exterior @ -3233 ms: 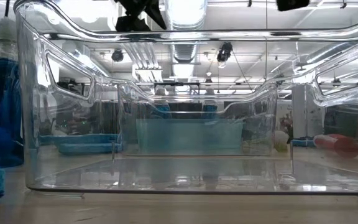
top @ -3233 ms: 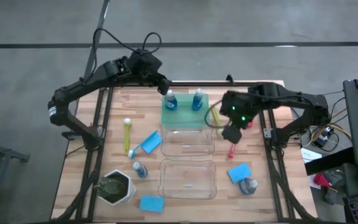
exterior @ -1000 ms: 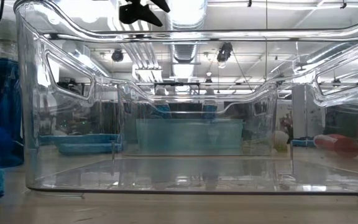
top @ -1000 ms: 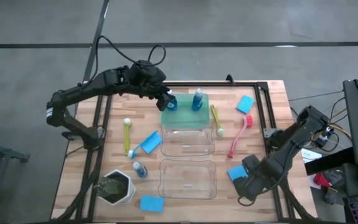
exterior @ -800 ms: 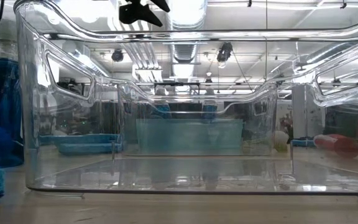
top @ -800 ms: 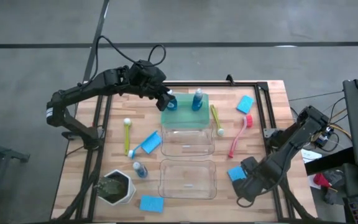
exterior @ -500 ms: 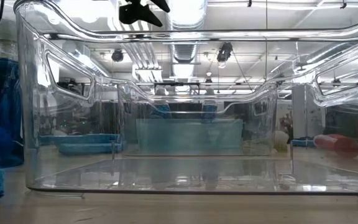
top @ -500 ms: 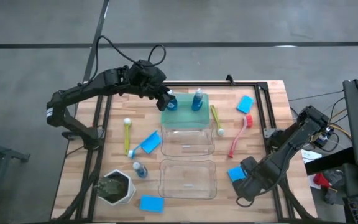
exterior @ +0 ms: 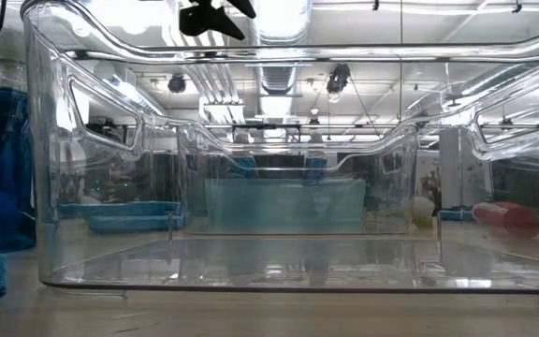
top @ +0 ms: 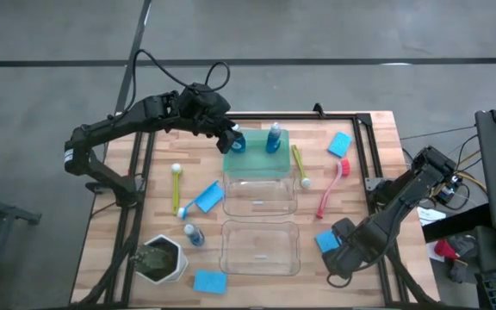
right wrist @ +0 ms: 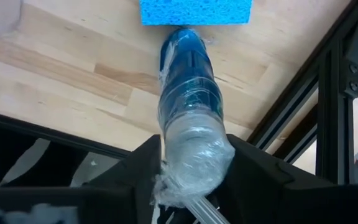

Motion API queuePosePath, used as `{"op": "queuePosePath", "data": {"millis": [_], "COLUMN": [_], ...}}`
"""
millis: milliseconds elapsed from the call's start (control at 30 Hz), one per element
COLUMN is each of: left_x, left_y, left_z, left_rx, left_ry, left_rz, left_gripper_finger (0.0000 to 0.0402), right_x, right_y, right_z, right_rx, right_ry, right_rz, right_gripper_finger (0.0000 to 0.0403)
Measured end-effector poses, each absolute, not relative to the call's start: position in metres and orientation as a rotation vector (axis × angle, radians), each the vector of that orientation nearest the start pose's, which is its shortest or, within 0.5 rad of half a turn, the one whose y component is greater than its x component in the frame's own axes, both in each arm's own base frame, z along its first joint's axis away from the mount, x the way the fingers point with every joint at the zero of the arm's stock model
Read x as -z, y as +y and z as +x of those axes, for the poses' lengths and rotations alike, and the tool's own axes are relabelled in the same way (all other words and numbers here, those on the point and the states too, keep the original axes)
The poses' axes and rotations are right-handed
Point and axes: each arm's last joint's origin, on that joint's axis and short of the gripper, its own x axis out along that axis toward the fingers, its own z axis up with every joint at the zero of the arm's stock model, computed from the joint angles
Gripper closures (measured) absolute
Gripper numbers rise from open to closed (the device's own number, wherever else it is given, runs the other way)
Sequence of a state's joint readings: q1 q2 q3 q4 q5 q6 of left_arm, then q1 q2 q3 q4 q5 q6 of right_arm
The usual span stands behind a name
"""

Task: Pick & Place Kitchen Sink Supplies
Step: Put the blue dishwashing liquid into the green bin

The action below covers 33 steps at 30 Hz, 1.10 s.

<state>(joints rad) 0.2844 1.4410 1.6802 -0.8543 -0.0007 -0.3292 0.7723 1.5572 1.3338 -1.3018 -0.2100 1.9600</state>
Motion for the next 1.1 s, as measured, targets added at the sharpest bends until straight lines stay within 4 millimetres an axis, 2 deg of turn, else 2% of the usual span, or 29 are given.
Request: {"op": "queuePosePath", "data": {"millis": [167, 367, 633, 800, 1100], "left_x": [-0.426, -0.426, -0.425, -0.425, -0.425], "left_y": [0.081, 0.081, 0.081, 0.081, 0.081], "left_z": [0.277, 0.277, 0.277, 0.277, 0.276], "left_rx": [-0.375, -0.374, -0.376, -0.375, -0.374], "left_ry": [0.561, 0.561, 0.568, 0.568, 0.575], "left_rz": [-0.404, -0.404, -0.404, -0.404, -0.398], "left_gripper_finger": [0.0174, 0.0174, 0.0174, 0.0174, 0.0174], "right_x": [-0.278, -0.282, -0.299, -0.311, -0.336], "right_y": [0.195, 0.194, 0.185, 0.174, 0.143], "right_z": [0.192, 0.191, 0.181, 0.176, 0.168], "right_rx": [0.838, 0.829, 0.798, 0.784, 0.766], "right_ry": [1.575, 1.571, 1.538, 1.499, 1.258], "right_rz": [1.004, 1.017, 1.093, 1.146, 1.236], "right_gripper_finger": [0.0279, 0.0277, 0.0274, 0.0271, 0.0271]}}
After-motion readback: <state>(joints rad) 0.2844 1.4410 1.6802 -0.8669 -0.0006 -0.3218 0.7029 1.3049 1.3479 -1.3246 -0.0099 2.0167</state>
